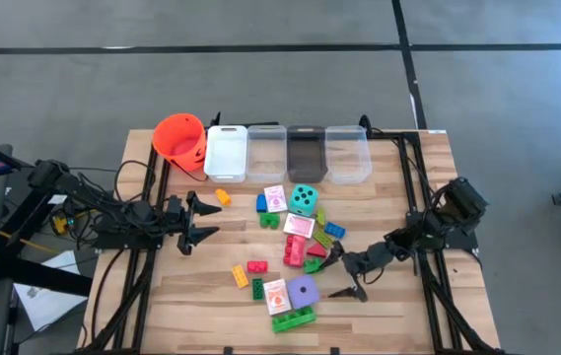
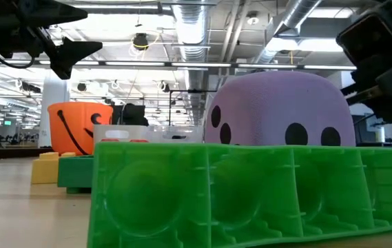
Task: Pick & Place Toys
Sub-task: Put the purple die into the black bin
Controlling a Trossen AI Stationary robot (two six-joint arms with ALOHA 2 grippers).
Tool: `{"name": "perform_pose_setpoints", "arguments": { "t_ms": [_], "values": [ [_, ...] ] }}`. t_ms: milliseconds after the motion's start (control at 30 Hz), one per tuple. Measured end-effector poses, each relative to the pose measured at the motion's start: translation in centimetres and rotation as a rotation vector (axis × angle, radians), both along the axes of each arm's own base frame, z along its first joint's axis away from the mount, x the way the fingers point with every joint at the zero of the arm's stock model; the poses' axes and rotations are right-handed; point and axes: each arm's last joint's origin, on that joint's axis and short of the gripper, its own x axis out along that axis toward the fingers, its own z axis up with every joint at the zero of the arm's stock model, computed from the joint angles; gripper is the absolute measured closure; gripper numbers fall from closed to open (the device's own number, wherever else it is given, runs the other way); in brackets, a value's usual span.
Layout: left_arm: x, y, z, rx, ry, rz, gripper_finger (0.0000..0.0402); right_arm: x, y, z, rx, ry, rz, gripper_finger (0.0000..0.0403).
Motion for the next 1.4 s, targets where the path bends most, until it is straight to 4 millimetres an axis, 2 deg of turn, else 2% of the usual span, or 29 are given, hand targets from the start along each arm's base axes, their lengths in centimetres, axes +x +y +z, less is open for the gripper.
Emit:
{"name": "perform_pose_setpoints", "arguments": {
  "t_ms": [200,333,467,733,1000,1200,1400],
  "values": [
    [0.0,0.0,0.0,0.0,0.0,0.0,0.0108,0.9,0.3,0.6,0.001,-0.038,0.004,0.0007],
    [0.0,0.0,0.0,0.0,0.0,0.0,0.0108,2.0,0.0,1.3,0.065,-0.048,-0.037,0.0009],
    [0.0,0.0,0.0,0.0,0.0,0.0,0.0108,2.1,0.0,1.3,0.083,-0.037,-0.045,0.0008],
    [0.0,0.0,0.0,0.0,0.0,0.0,0.0108,1.9,0.1,0.8,0.053,0.01,-0.039,0.0007],
    [0.0,0.0,0.0,0.0,0.0,0.0,0.0108,2.0,0.0,0.8,-0.011,-0.021,-0.026,0.0007],
    [0.0,0.0,0.0,0.0,0.001,0.0,0.0108,3.1,0.6,1.5,-0.019,-0.047,-0.022,0.0007],
    [0.0,0.0,0.0,0.0,0.001,0.0,0.0108,4.4,1.3,1.5,-0.079,0.036,-0.014,0.0007]
  ]
}}
